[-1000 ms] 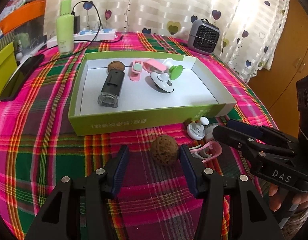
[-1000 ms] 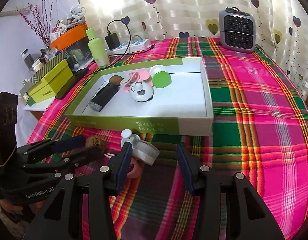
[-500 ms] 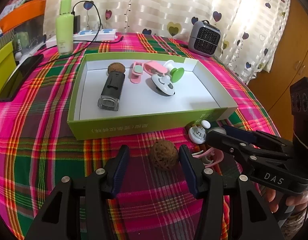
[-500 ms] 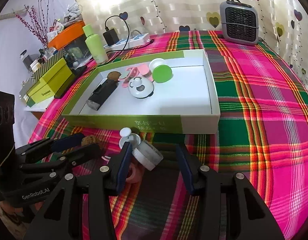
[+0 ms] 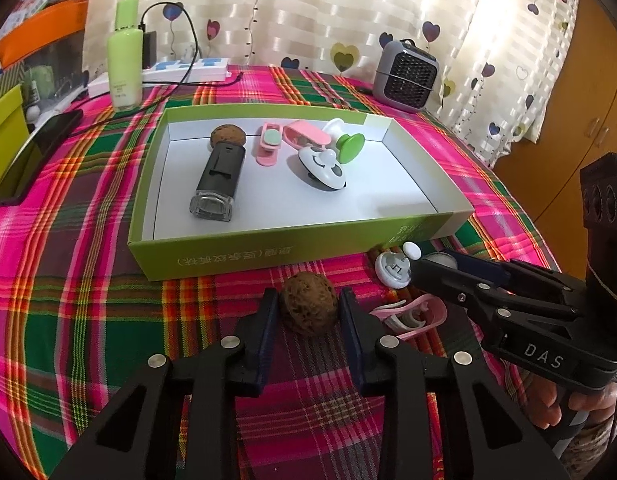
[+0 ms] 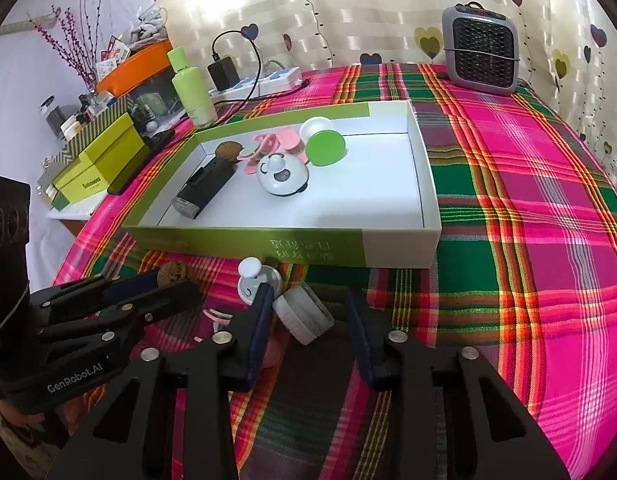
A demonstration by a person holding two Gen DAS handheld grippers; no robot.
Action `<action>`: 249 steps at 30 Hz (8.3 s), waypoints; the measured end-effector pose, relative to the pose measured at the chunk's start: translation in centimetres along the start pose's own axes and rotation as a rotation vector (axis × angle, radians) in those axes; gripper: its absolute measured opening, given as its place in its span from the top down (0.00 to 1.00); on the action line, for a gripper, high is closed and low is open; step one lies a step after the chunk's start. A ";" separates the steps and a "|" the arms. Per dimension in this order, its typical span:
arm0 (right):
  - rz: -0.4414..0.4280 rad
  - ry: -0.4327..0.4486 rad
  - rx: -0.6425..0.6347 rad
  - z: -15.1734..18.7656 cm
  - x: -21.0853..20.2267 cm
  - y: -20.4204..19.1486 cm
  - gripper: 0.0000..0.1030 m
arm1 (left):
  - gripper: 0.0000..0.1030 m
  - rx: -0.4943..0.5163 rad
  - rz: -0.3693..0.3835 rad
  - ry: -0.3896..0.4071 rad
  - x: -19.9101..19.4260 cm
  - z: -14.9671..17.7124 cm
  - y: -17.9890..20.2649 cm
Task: Organize objects
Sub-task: 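Grasp the walnut with the left tool while the right tool grasps the white round cylinder, then carry the walnut and the white cylinder over the white box, then lower the walnut with the left tool while the right tool lowers the white cylinder into the box, then open the left tool releasing the walnut while the right tool releases the white cylinder, then withdraw both tools from the box toward the remaining items, then grasp the pink curved hook with the right tool while the left tool approaches the white knob stand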
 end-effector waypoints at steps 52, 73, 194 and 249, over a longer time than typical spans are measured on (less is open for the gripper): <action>-0.016 0.085 0.010 -1.8 -3.5 -0.2 0.80 | 0.73 0.033 -0.002 0.072 -2.8 -2.1 0.7; 0.012 0.116 -0.011 -6.6 -1.7 0.3 0.80 | 0.73 0.024 0.007 0.076 -0.6 -6.2 -0.9; -0.019 0.115 -0.053 -4.9 -1.8 -0.3 0.62 | 0.61 0.031 0.007 0.085 -2.3 -3.6 -0.2; -0.076 -0.010 -0.308 1.8 -0.5 -5.0 0.76 | 0.60 -0.021 0.005 0.049 -3.2 0.0 -1.5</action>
Point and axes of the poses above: each gripper's, at about its wrist camera, not at the fingertips, and x roughly the way its jaws point, y to its right, z to its underside, the point moved 3 cm from there along x, roughly the way its jaws point, and after that the axes turned 10 degrees about z, right-handed, at the moved point
